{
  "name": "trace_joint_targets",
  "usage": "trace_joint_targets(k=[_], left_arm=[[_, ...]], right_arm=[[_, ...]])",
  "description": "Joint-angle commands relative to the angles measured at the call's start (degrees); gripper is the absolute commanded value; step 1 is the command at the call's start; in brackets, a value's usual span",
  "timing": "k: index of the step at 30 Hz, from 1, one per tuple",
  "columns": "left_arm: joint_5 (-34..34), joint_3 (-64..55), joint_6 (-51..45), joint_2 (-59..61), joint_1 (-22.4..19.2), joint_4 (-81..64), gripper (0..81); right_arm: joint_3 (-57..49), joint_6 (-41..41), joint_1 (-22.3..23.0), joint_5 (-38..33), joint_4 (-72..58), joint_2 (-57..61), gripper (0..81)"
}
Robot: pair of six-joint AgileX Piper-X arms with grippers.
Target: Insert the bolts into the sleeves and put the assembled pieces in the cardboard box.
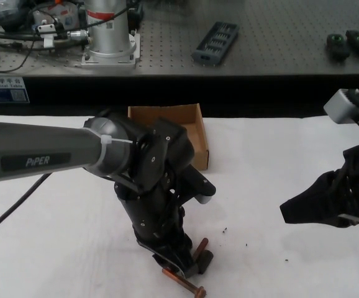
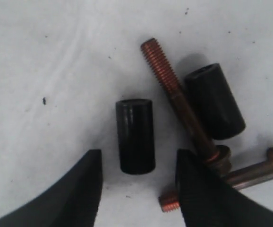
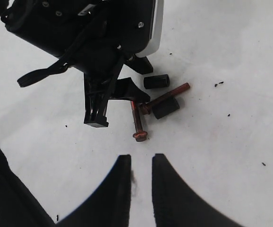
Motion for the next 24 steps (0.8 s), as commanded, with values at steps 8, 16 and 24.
trace_joint_targets(k=[8,16,24], left_arm=[[-2.13,-0.67,-1.37,0.17,-1.02,-3.77,28.8],[-3.68,-0.71,-0.86,0.17,-1.02,-2.16,28.8],[-4.17,-0.71,-1.64,2.59,-1.02,-0.96,28.4]], right_arm=[[-0.59,-0.32,0.12,-0.39,-0.75,-0.49,13.2],[-0.59,-0.32,0.12,-0.39,-0.75,-0.49,13.2],[-0.59,-0.32,0.12,-1.58,-0.25,-0.49,13.2]])
